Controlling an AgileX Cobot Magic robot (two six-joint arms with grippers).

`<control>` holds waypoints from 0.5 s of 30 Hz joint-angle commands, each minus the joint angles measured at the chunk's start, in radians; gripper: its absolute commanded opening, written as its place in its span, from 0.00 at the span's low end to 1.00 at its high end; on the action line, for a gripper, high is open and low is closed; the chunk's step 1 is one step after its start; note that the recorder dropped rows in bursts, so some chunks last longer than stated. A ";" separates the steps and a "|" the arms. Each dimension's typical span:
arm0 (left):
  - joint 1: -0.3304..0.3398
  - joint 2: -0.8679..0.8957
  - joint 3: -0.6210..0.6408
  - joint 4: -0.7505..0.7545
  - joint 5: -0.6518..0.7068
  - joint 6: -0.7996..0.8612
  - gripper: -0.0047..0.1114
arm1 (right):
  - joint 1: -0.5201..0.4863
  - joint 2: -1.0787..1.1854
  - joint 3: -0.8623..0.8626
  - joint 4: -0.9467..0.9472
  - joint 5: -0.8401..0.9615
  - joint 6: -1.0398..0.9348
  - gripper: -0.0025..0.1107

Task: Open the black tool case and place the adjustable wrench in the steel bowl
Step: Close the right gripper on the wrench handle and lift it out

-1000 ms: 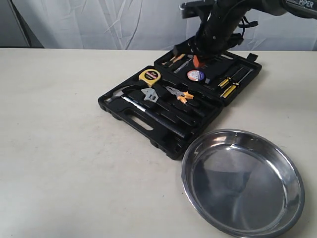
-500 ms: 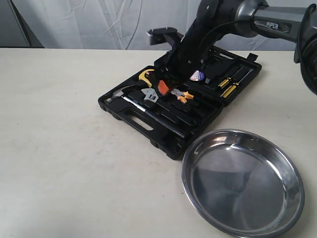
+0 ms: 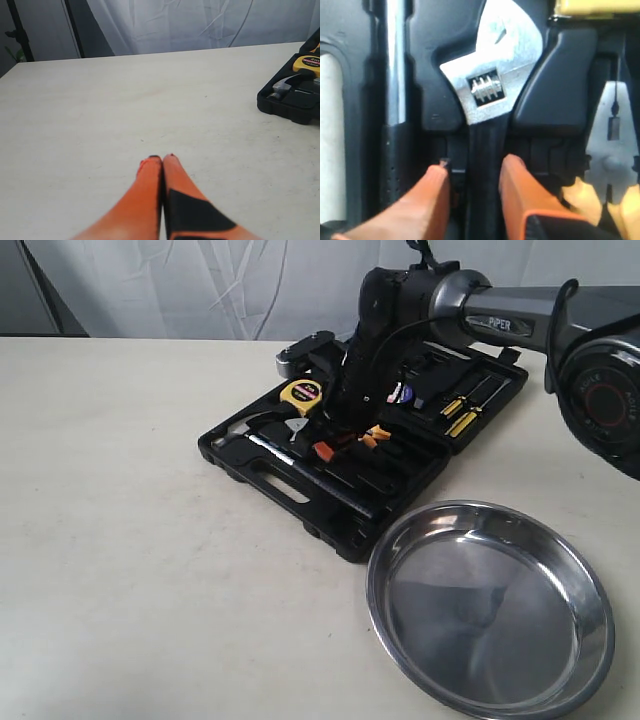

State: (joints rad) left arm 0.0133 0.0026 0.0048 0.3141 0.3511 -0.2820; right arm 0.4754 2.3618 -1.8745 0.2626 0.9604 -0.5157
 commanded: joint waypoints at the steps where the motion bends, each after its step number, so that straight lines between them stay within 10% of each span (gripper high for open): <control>1: 0.004 -0.003 -0.005 0.005 -0.011 -0.003 0.04 | 0.008 0.043 0.003 -0.039 -0.031 -0.004 0.34; 7: 0.004 -0.003 -0.005 0.005 -0.011 -0.003 0.04 | 0.008 0.062 0.003 -0.052 -0.030 0.019 0.45; 13: 0.004 -0.003 -0.005 0.005 -0.011 -0.003 0.04 | 0.008 0.055 0.003 -0.052 -0.020 0.019 0.01; 15: 0.004 -0.003 -0.005 0.005 -0.011 -0.003 0.04 | 0.008 0.040 0.003 -0.048 -0.018 0.022 0.02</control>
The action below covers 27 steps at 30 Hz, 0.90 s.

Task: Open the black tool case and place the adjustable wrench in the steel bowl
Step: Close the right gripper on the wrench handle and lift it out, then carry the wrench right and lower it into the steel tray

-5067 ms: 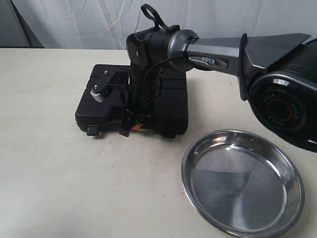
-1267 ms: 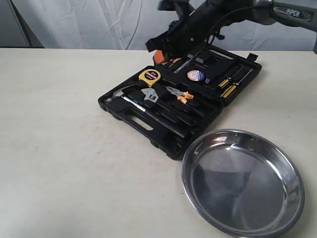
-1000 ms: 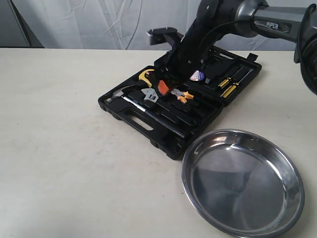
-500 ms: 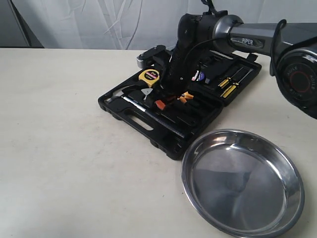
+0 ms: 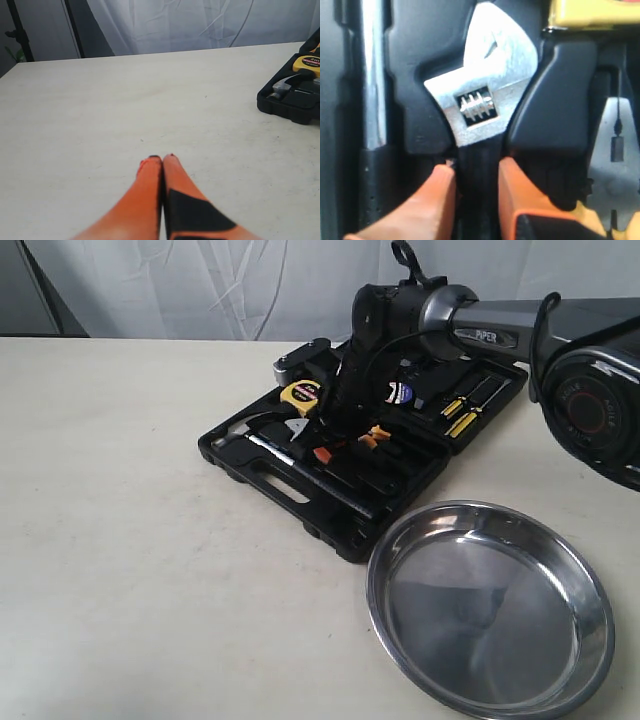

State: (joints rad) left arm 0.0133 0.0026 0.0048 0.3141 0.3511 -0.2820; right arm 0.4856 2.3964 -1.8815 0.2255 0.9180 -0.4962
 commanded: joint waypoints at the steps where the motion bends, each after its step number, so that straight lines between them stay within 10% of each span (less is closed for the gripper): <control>1: 0.004 -0.003 -0.005 0.005 -0.011 -0.003 0.04 | -0.003 -0.004 0.010 -0.011 0.021 0.002 0.02; 21: 0.004 -0.003 -0.005 0.005 -0.011 -0.003 0.04 | -0.009 -0.323 0.019 -0.114 0.182 0.165 0.02; 27: 0.004 -0.003 -0.005 0.005 -0.011 -0.003 0.04 | -0.009 -0.466 0.288 -0.141 0.119 0.247 0.02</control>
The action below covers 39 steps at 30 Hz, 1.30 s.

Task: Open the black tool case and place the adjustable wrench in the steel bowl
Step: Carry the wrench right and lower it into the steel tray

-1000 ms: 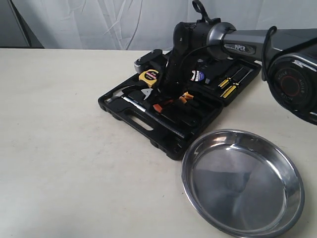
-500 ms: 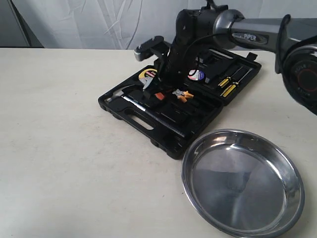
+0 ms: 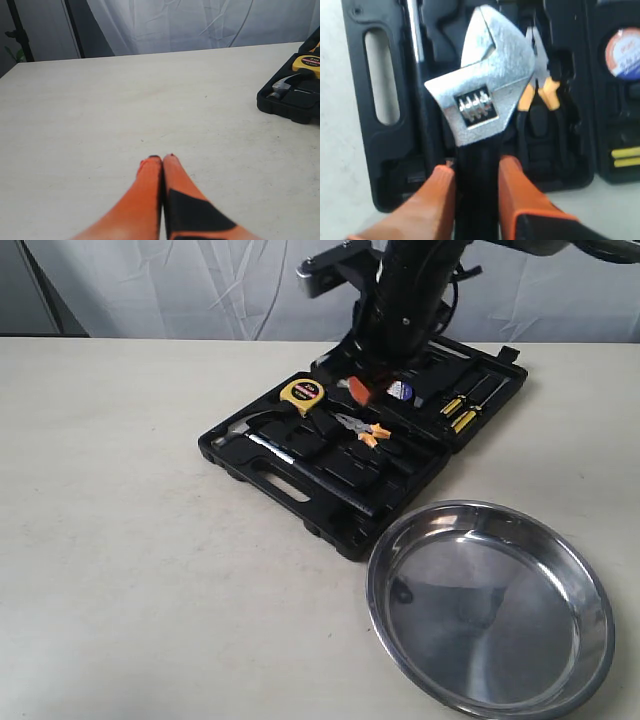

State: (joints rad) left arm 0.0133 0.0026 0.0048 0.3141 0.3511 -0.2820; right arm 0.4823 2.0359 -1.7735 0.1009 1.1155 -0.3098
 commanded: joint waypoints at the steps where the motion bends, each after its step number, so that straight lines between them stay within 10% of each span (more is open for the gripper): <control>1: 0.004 -0.003 -0.005 0.005 -0.011 -0.003 0.04 | -0.005 -0.144 0.253 -0.016 -0.123 0.088 0.02; 12: 0.004 -0.003 -0.005 0.005 -0.011 -0.003 0.04 | -0.005 -0.377 0.841 -0.002 -0.350 0.244 0.02; 26: 0.004 -0.003 -0.005 0.005 -0.011 -0.003 0.04 | -0.005 -0.332 1.087 0.032 -0.671 0.261 0.03; 35: 0.004 -0.003 -0.005 0.005 -0.011 -0.003 0.04 | -0.005 -0.342 1.087 0.043 -0.635 0.261 0.45; 39: 0.004 -0.003 -0.005 0.005 -0.011 -0.003 0.04 | -0.004 -0.416 1.087 0.066 -0.612 0.261 0.36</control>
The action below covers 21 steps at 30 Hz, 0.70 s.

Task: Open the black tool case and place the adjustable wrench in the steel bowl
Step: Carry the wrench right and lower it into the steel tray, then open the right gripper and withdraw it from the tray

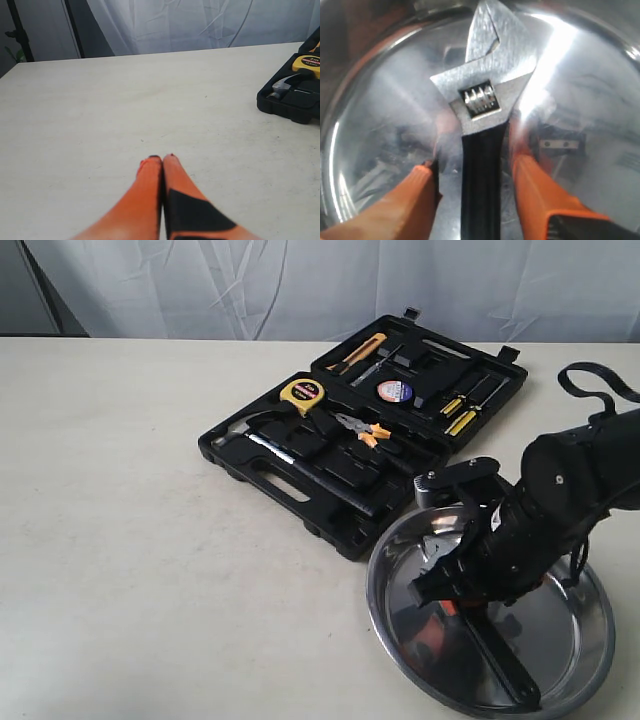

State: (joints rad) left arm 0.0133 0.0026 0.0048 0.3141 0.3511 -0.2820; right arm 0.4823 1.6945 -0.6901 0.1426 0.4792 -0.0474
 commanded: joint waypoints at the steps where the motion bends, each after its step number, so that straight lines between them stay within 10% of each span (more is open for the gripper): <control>1: 0.004 -0.003 -0.005 0.005 -0.011 -0.003 0.04 | -0.004 -0.107 0.003 0.024 0.042 -0.001 0.30; 5: 0.004 -0.003 -0.005 0.005 -0.011 -0.003 0.04 | -0.004 -0.285 0.007 0.024 0.105 -0.001 0.01; 21: 0.004 -0.003 -0.005 0.005 -0.013 -0.003 0.04 | -0.004 -1.164 0.007 0.018 0.196 0.047 0.02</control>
State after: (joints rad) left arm 0.0133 0.0026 0.0048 0.3141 0.3511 -0.2820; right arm 0.4823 0.5742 -0.6885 0.1667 0.6698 0.0000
